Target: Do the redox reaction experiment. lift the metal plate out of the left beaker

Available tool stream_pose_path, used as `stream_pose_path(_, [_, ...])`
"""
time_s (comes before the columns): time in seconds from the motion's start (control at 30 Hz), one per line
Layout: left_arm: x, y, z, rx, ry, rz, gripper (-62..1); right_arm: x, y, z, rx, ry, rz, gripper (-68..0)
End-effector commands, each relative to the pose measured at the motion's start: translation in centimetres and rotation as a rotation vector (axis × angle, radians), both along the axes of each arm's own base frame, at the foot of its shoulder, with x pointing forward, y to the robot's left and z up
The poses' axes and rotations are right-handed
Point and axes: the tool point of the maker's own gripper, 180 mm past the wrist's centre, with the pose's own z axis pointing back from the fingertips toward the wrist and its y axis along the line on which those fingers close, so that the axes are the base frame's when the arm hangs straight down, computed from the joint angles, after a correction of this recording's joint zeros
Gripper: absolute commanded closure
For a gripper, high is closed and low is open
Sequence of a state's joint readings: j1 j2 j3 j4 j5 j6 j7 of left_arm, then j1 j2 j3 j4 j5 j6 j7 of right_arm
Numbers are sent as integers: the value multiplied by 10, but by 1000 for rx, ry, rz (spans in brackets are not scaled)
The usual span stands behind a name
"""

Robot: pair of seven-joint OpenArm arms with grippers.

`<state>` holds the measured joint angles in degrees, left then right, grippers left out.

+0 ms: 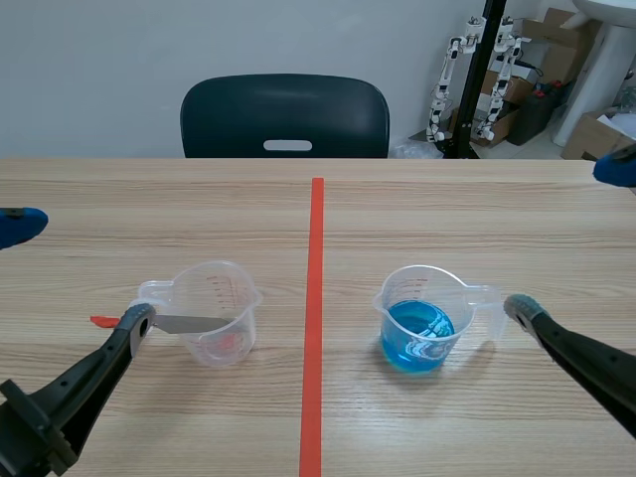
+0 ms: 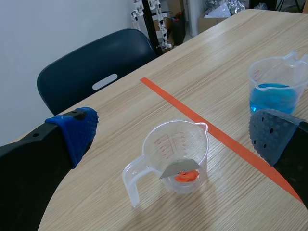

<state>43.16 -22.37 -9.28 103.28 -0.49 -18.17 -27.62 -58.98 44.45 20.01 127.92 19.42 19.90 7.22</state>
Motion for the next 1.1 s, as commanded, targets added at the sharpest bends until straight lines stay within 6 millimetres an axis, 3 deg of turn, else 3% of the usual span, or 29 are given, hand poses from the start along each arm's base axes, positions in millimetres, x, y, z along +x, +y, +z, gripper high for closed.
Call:
stream_pose_path(0.0, [1, -5, 12, -29, -34, -10, -623, 5, -2, 3, 25, -9, 0, -679])
stream_pose_path(0.23, [1, -5, 12, -29, -34, -10, -623, 11, -5, -10, 59, 15, -4, -679])
stream_pose_path(1.07, [-4, -5, 12, -58, -23, -5, -623, -2, 20, -23, 88, 40, 73, -679])
